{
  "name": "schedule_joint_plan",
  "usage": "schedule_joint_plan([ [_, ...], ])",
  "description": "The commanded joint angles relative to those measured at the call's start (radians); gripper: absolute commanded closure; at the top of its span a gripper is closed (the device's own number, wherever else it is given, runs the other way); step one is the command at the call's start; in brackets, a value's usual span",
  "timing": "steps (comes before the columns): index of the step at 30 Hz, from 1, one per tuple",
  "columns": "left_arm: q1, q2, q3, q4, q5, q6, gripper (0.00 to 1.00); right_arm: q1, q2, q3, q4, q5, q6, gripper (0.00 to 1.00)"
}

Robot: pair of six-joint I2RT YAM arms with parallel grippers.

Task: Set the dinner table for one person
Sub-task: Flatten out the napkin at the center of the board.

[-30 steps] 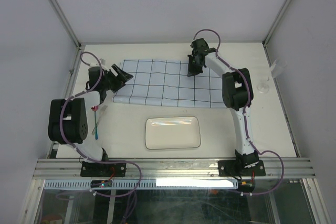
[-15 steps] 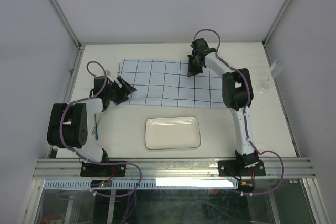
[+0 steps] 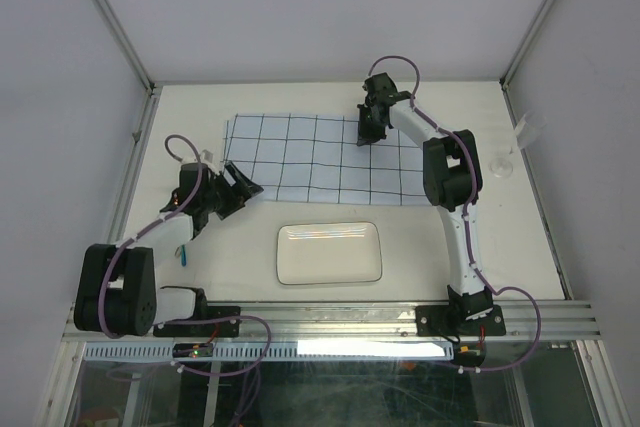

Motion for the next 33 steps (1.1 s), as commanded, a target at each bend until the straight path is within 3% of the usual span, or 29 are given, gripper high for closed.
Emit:
schedule_joint_plan([
  [1,-0.007,-0.056,-0.064,-0.022,-0.041,-0.014,0.2,0.005,-0.027,0.003,0.009,0.053,-0.002,1.0],
  [7,-0.008,-0.162,-0.081,-0.027,-0.039,-0.051,0.2,0.005,-0.051,0.003,0.023,0.076,-0.003,1.0],
  [13,-0.008,-0.133,0.137,-0.048,-0.095,-0.035,0.19,0.005,-0.07,0.022,0.053,0.085,-0.01,1.0],
  [20,-0.008,0.073,0.442,-0.021,-0.168,0.049,0.18,0.0,-0.063,0.075,0.036,0.078,-0.035,1.0],
  [25,-0.002,0.31,0.691,-0.042,-0.207,0.175,0.18,-0.002,-0.061,0.075,0.036,0.065,-0.048,1.0],
  [33,0.031,0.651,1.068,-0.143,-0.108,0.317,0.21,-0.015,-0.057,0.079,0.026,0.057,-0.079,1.0],
])
